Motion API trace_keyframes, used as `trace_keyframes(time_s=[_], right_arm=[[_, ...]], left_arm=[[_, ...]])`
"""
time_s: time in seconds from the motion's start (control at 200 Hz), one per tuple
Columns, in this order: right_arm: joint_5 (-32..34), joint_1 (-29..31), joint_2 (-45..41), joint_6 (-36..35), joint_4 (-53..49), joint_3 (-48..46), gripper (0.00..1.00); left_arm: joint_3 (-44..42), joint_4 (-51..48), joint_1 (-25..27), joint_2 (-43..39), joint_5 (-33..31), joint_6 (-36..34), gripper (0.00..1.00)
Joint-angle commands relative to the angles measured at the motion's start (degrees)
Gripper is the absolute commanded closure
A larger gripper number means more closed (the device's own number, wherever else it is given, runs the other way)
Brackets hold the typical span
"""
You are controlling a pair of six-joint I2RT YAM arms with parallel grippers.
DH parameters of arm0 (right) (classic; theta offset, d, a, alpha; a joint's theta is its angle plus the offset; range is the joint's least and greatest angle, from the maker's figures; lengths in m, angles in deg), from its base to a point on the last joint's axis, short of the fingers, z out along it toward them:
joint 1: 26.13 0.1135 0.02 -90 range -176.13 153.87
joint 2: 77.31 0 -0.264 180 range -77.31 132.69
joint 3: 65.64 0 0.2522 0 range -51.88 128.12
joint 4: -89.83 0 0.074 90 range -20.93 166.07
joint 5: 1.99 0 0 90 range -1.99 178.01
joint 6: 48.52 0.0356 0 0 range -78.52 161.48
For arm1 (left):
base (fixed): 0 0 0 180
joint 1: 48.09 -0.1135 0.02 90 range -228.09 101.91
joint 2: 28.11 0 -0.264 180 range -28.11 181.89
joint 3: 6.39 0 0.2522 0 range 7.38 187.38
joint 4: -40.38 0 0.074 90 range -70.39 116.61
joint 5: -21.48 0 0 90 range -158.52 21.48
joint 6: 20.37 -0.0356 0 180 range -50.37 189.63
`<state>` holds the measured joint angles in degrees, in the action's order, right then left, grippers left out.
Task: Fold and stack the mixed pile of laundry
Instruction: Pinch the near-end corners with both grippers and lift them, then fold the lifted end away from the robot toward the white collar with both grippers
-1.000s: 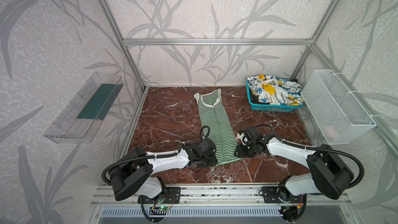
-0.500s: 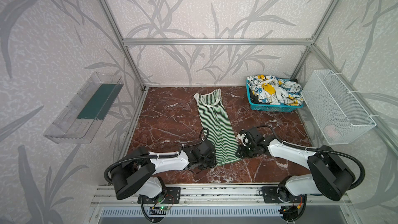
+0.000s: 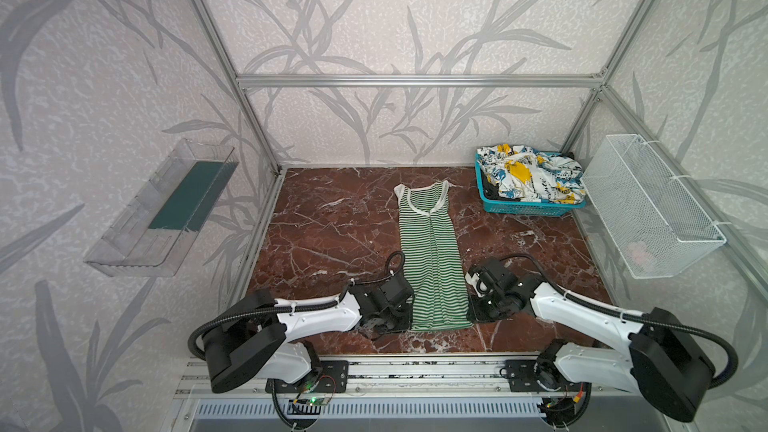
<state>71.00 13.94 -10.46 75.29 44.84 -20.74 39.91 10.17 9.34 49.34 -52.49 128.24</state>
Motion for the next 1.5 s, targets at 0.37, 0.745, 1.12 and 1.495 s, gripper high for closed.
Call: trace_keyframes(time_s=[0.37,0.745,1.12,1.495], right_arm=[[8.01,4.02,-11.11,4.37,-23.71,11.73,1.0],[3.5,-8.82,4.52,-8.55,-15.98,23.71,1.0],[-3.04,-17.91,25.38,-15.2,-11.47,37.11,0.99],[-0.64,-19.55,40.66,-17.18,-3.67,45.81,0.89]], left_arm=[[9.15,-20.8,2.86,-13.4,-4.39,-0.21,1.0],[23.41,-21.21,-15.7,1.04,2.57,-18.54,1.0],[46.56,-31.24,-25.53,24.66,7.75,-32.6,1.0],[49.41,-21.42,-30.11,33.24,6.66,-31.12,0.96]])
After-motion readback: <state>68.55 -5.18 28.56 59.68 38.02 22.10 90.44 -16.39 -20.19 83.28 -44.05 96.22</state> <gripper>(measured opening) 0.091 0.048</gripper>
